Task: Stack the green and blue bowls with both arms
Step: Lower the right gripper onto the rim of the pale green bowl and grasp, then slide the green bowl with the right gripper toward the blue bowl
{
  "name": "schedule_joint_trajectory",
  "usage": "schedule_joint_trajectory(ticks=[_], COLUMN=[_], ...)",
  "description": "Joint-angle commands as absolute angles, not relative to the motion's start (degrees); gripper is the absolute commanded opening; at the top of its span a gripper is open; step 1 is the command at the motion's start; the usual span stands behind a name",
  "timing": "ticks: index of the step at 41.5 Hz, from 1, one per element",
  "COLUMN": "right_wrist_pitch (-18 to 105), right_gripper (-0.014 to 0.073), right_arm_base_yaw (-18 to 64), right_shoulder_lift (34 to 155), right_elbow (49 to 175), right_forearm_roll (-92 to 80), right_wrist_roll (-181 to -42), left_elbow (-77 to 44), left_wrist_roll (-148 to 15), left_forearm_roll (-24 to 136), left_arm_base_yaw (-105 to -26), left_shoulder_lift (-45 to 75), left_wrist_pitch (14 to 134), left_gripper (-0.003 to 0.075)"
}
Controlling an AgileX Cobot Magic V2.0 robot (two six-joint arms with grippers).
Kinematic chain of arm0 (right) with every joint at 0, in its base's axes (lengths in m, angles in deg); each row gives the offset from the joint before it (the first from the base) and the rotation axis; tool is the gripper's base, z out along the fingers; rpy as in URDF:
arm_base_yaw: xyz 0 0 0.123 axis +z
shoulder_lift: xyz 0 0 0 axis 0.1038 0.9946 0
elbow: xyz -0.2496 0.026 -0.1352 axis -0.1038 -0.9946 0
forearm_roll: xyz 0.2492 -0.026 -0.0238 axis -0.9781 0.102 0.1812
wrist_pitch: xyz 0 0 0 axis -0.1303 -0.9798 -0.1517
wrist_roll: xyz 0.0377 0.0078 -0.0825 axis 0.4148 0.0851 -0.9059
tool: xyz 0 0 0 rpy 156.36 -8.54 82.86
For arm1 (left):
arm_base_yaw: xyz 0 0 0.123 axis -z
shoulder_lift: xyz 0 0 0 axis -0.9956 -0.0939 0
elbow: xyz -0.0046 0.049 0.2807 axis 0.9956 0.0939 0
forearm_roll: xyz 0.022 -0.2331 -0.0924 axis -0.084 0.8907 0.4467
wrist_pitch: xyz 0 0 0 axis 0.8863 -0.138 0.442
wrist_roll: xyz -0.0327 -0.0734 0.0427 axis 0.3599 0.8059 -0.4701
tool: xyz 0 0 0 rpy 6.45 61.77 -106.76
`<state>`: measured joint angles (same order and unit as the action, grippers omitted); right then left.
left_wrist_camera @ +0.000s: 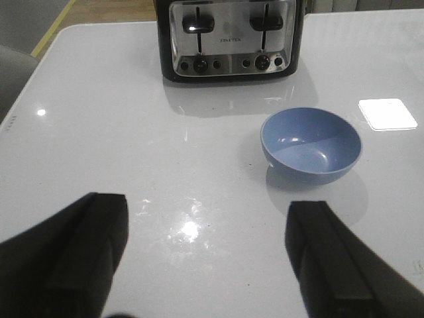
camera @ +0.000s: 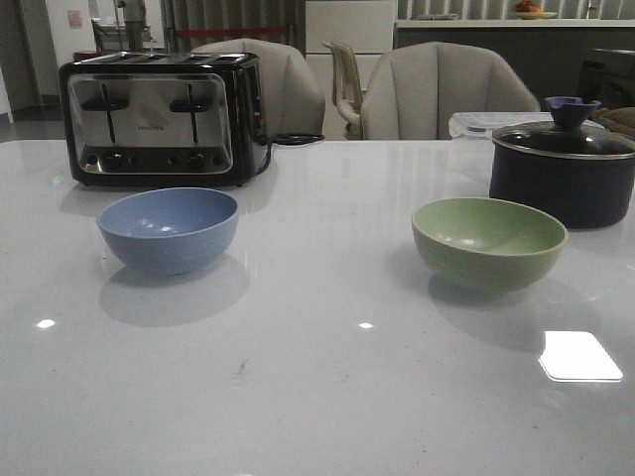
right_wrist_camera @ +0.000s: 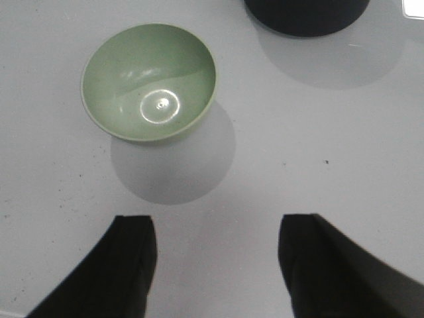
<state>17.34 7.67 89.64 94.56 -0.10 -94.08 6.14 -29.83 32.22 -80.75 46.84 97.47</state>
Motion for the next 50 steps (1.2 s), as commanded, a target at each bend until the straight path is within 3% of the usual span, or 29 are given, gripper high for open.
schedule_joint_trajectory(ticks=[1, 4, 5, 25, 37, 50], right_wrist_pitch=[21.42, 21.25, 20.29, 18.98, 17.22, 15.29], right_gripper=[0.0516, 0.0516, 0.0516, 0.0503, 0.0225, 0.003], right_arm_base_yaw=[7.55, 7.55, 7.55, 7.55, 7.55, 7.55], right_shoulder_lift=[94.38, 98.31, 118.28, 142.8, 144.6, 144.36], right_elbow=[99.47, 101.64, 112.67, 128.64, 130.5, 130.5], right_forearm_roll=[-2.04, -2.64, -4.64, -4.64, -4.64, -4.64], right_wrist_roll=[-94.61, -94.61, -94.61, -94.61, -94.61, -94.61], left_elbow=[4.56, 4.56, 4.56, 4.56, 4.56, 4.56], left_wrist_roll=[-29.65, -29.65, -29.65, -29.65, -29.65, -29.65], left_forearm_roll=[32.68, 32.68, 32.68, 32.68, 32.68, 32.68], left_arm_base_yaw=[-80.74, -80.74, -80.74, -80.74, -80.74, -80.74], left_shoulder_lift=[46.13, 46.13, 46.13, 46.13, 46.13, 46.13], left_wrist_pitch=[92.68, 92.68, 92.68, 92.58, 92.58, 92.58], left_gripper=[0.0554, 0.0554, 0.0554, 0.0554, 0.0554, 0.0554])
